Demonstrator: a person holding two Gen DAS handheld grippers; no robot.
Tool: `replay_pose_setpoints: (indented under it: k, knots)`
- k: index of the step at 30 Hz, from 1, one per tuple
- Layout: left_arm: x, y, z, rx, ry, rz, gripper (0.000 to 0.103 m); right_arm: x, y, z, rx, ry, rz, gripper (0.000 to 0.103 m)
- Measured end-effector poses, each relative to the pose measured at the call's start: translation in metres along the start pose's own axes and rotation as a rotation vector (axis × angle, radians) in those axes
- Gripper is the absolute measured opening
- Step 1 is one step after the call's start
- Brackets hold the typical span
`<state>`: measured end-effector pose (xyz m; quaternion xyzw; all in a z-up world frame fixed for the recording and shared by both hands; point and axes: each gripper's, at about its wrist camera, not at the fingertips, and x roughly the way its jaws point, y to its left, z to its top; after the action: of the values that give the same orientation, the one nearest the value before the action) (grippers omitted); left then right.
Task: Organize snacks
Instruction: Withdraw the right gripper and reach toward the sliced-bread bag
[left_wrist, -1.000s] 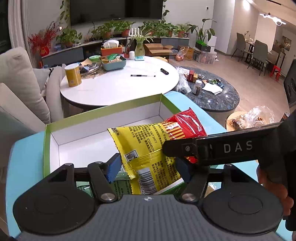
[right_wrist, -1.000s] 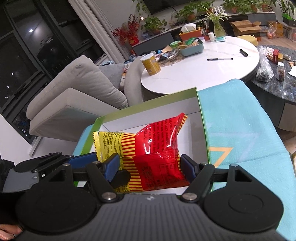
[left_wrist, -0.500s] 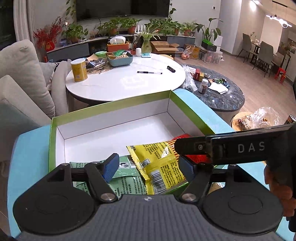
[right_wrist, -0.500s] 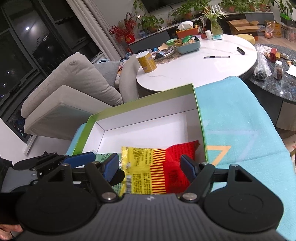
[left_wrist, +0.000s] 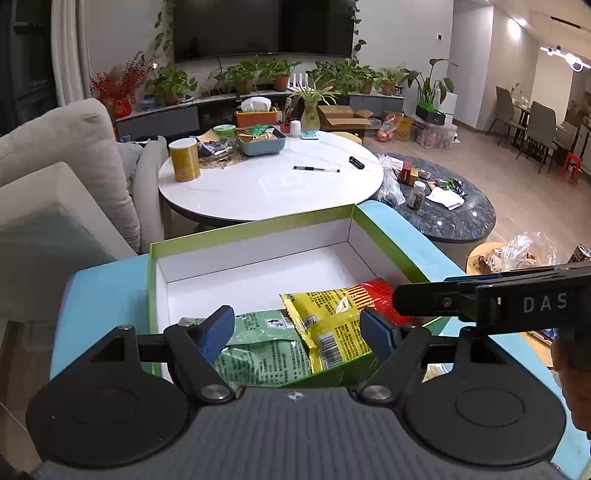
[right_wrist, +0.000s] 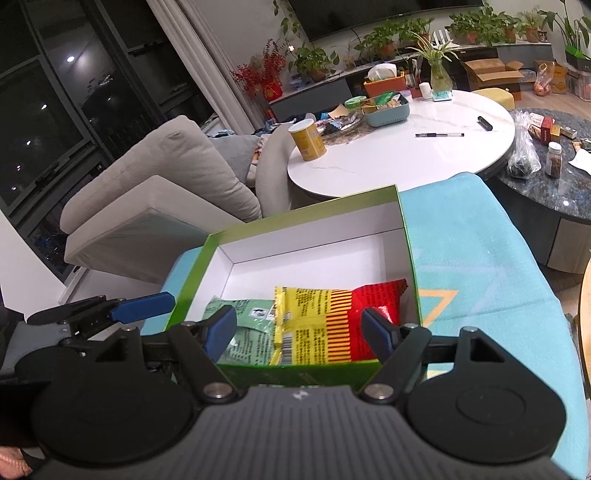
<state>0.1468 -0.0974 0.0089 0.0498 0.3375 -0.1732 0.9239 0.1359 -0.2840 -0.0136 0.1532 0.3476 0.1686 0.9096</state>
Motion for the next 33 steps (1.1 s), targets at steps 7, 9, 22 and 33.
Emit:
replay_pose_setpoints:
  k: [7,9,22,33]
  knots:
    - [-0.022,0.0,-0.012,-0.022,-0.018,0.002,0.073,-0.021,0.009,-0.008,-0.016,-0.024,0.0,0.074]
    - [-0.028,0.0,-0.015,-0.029,-0.022,0.002,0.074,-0.026,0.01,-0.011,-0.016,-0.029,-0.001,0.074]
    - [-0.05,-0.017,-0.051,-0.026,-0.003,-0.044,0.074,-0.049,0.007,-0.034,-0.007,-0.029,-0.023,0.074]
    - [-0.027,-0.043,-0.078,0.003,0.098,-0.091,0.074,-0.046,-0.013,-0.053,0.034,0.019,-0.071,0.074]
